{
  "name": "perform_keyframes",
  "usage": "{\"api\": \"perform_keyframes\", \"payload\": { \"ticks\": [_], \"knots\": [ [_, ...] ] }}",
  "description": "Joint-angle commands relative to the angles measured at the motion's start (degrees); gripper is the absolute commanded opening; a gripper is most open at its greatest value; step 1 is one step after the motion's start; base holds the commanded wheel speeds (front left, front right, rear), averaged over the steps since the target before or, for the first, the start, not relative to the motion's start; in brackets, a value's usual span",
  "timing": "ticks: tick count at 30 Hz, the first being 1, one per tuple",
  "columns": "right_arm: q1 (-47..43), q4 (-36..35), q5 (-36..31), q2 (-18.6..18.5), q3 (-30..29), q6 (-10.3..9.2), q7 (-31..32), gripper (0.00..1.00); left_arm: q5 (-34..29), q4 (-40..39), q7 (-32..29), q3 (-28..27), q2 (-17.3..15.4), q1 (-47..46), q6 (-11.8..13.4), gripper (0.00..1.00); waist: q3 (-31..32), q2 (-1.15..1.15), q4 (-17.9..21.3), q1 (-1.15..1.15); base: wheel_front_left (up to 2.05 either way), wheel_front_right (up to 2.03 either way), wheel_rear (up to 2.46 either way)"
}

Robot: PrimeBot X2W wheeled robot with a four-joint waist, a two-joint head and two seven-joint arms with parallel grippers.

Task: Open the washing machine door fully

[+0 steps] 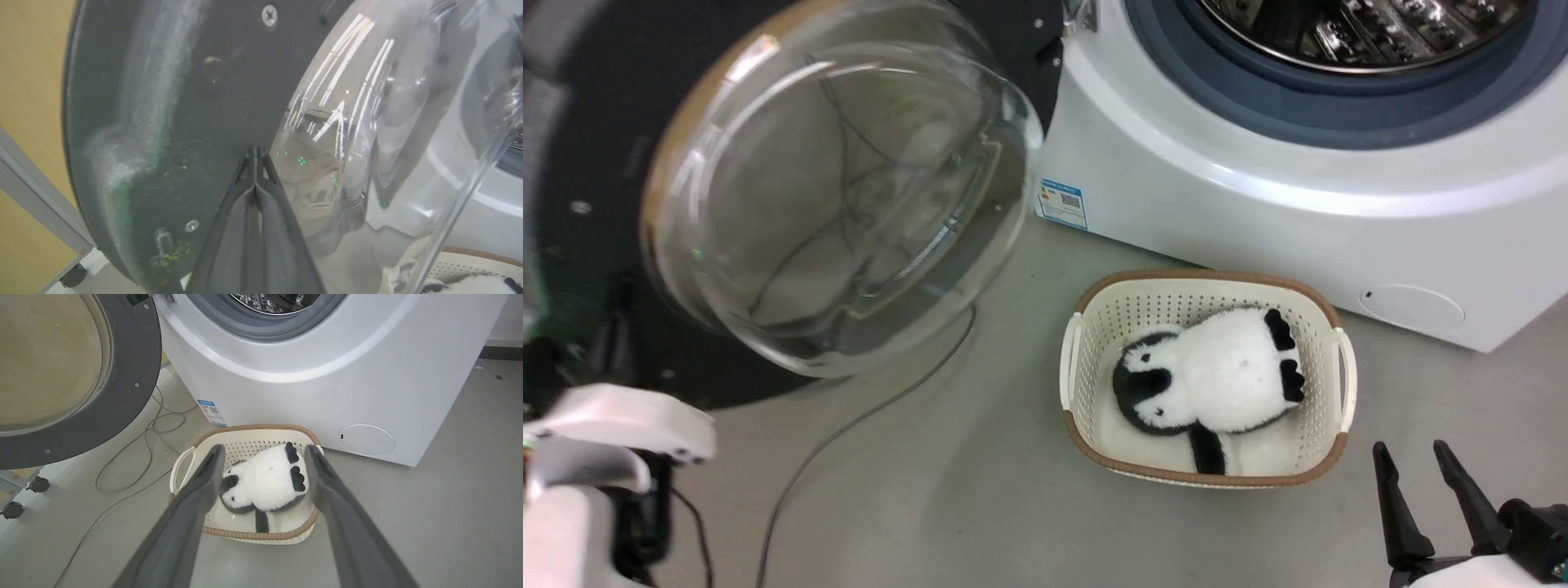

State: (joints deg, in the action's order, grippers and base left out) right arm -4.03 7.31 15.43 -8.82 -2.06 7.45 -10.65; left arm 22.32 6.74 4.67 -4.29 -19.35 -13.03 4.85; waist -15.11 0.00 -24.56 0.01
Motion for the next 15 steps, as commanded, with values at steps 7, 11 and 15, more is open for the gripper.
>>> {"api": "perform_keyframes", "payload": {
  "ticks": [7,11,15],
  "knots": [
    [1.92,-0.59,-0.48,-0.81,-0.26,0.03,0.32,1.00,3.12,10.39,2.17,-5.13,-4.86,-6.85,-1.01,0.00,-2.37,0.00,1.40,-0.01,0.00,0.00,0.00],
    [2.07,-0.83,-0.55,-1.03,-0.70,0.03,0.71,1.00,3.51,13.08,3.23,-5.31,-5.49,-8.39,-1.59,0.00,-2.73,0.00,1.50,-0.01,0.00,0.00,0.00],
    [2.10,-0.94,-0.59,-1.16,-0.89,0.03,0.91,1.00,3.43,14.44,3.86,-4.99,-5.57,-9.10,-1.75,0.00,-2.55,0.00,1.46,-0.01,0.00,0.00,0.00]
  ]
}}
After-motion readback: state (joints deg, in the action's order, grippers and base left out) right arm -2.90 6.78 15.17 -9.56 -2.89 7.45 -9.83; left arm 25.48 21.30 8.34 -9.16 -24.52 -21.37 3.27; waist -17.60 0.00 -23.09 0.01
